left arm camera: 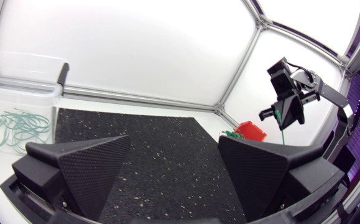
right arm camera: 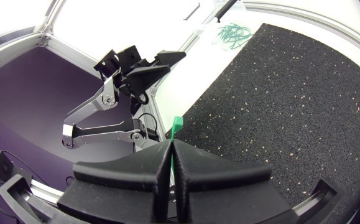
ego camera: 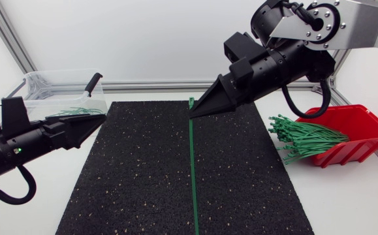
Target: Take a green cable tie from the red box, thread the tail through the head to close it, then place it in the transparent bin on the left.
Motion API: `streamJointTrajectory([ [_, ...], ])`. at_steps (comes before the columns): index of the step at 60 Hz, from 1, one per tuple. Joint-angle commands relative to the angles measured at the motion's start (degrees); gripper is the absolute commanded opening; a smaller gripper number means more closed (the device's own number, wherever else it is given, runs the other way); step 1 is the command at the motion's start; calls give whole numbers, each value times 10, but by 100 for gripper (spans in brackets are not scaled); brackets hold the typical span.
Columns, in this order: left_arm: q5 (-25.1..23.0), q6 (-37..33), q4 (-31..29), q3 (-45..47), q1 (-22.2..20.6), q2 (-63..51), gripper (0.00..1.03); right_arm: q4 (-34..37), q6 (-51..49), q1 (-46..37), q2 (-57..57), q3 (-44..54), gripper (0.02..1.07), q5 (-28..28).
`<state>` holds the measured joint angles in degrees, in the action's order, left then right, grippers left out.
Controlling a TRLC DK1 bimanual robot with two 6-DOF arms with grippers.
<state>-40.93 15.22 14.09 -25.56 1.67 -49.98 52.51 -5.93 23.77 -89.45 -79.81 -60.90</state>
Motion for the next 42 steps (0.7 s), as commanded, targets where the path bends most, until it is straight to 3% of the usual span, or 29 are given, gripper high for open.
streamJointTrajectory([
  [1,-13,14,-10,-19,-38,17,99,1,11,5,-7,-10,8,-13],
  [19,-17,34,-40,-56,-213,6,99,14,-51,-9,6,11,8,-69],
  [31,-17,51,-38,-90,-258,-31,98,24,-73,-12,9,19,8,-94],
  [42,-18,45,11,-100,-280,-59,96,29,-75,-14,12,14,8,-119],
])
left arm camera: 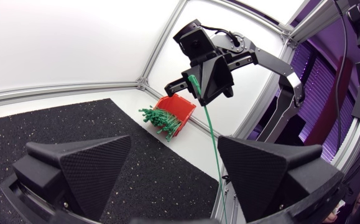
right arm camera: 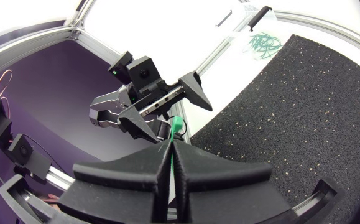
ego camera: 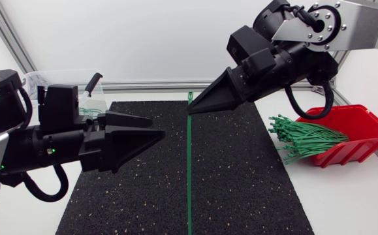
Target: Take a green cable tie from the red box, thread the tail through the head to close it, then place it in the transparent bin on the left.
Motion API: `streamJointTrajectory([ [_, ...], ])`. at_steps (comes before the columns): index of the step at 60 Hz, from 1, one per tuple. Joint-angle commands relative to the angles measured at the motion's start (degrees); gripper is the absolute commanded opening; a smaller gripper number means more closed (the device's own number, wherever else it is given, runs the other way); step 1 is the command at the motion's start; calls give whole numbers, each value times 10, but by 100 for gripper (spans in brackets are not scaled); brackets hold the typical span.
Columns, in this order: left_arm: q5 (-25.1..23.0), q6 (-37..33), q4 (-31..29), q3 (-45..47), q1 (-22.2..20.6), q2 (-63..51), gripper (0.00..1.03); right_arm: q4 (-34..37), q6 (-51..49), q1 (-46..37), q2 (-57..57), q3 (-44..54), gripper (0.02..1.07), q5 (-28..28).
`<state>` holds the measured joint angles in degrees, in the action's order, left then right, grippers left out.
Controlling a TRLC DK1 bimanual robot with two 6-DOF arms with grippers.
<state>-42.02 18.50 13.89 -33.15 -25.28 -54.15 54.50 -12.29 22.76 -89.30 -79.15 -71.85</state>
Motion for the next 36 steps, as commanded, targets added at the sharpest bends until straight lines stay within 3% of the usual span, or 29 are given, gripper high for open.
streamJointTrajectory([
  [1,-7,9,13,-25,-13,-20,96,10,-12,-3,11,8,8,-11],
  [5,-10,4,14,-29,-17,-29,96,10,-13,1,13,9,8,-18],
  [23,-118,22,13,-68,-26,-77,96,17,-32,13,15,21,8,-31],
  [36,-137,35,13,-90,-51,-102,97,17,-39,15,18,30,8,-31],
])
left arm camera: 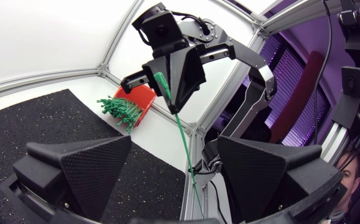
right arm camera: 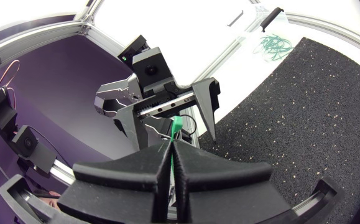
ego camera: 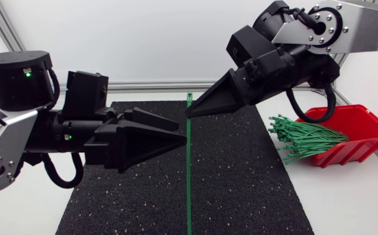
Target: Take a green cable tie from the red box, thread the tail through the head to close it, then place it in the transparent bin on the left.
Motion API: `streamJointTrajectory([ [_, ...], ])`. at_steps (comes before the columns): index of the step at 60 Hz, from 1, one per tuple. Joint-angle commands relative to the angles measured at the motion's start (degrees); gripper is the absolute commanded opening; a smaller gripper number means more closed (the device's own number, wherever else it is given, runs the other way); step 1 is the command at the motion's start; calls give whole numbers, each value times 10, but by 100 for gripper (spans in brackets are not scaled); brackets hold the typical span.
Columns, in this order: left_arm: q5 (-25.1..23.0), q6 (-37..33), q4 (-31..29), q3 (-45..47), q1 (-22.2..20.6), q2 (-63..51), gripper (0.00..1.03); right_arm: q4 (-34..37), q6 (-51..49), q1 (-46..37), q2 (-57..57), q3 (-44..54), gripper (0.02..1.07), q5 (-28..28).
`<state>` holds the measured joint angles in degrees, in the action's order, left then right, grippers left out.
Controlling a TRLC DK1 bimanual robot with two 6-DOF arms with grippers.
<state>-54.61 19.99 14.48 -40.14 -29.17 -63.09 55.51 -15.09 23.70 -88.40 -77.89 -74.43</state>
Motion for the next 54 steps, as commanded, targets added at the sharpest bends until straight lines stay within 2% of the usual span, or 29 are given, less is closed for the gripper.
streamJointTrajectory([
  [1,-13,23,7,-21,-14,-13,97,6,-11,6,10,19,8,-5],
  [10,-19,25,13,-22,-34,-22,98,5,-16,5,18,24,8,-4],
  [16,-18,26,20,-20,-42,-21,90,2,-16,1,18,25,8,-4],
  [23,-17,25,21,-15,-48,-15,90,1,-20,-1,18,26,8,-2],
  [38,-6,25,30,-14,-41,-12,86,2,-24,-1,26,36,8,-1],
  [48,-3,26,34,-13,-38,-14,60,1,-25,0,43,42,8,5],
  [51,-3,29,34,-13,-38,-14,55,1,-25,1,47,45,8,6],
  [54,-3,29,34,-13,-38,-14,55,1,-25,2,51,45,8,7],
])
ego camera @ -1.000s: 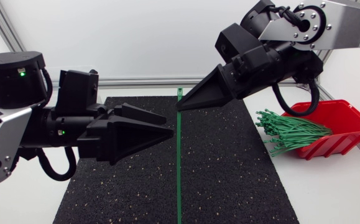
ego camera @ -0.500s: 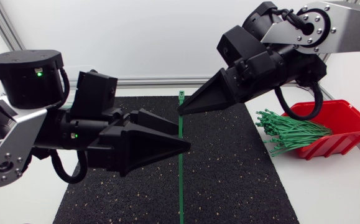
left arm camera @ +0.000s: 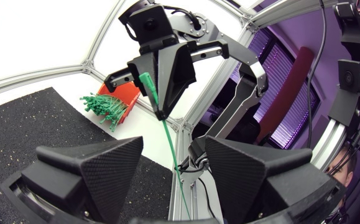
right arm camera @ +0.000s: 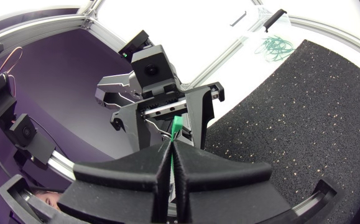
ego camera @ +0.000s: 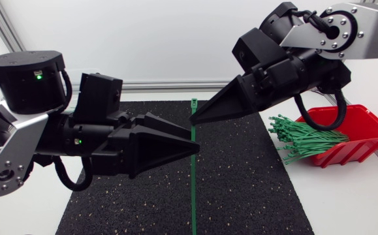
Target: Take a green cable tie from the red box, thread the tail through the head to close it, then place it in the transparent bin on the left.
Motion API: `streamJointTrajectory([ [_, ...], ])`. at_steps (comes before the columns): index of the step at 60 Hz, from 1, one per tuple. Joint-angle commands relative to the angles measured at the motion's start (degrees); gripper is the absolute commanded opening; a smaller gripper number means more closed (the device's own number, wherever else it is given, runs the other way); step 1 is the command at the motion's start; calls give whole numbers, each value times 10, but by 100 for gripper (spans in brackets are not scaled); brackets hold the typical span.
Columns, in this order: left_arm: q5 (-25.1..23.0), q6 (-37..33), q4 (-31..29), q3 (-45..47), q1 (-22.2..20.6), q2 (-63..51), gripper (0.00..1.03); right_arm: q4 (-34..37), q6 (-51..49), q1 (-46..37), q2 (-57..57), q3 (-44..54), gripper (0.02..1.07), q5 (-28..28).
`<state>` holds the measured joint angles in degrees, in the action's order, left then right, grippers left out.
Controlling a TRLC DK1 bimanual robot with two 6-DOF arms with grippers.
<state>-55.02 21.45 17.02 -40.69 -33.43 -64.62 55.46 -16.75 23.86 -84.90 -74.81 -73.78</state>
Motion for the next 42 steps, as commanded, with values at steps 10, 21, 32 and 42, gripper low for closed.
streamJointTrajectory([
  [10,1,19,10,-12,6,-2,39,1,-8,2,19,16,8,5],
  [21,2,27,18,-12,9,-4,27,0,-8,5,19,19,8,8],
  [32,2,31,18,-14,9,-5,24,-4,-8,10,19,21,8,15],
  [42,2,33,19,-14,6,-8,17,-5,-7,13,20,22,8,18],
])
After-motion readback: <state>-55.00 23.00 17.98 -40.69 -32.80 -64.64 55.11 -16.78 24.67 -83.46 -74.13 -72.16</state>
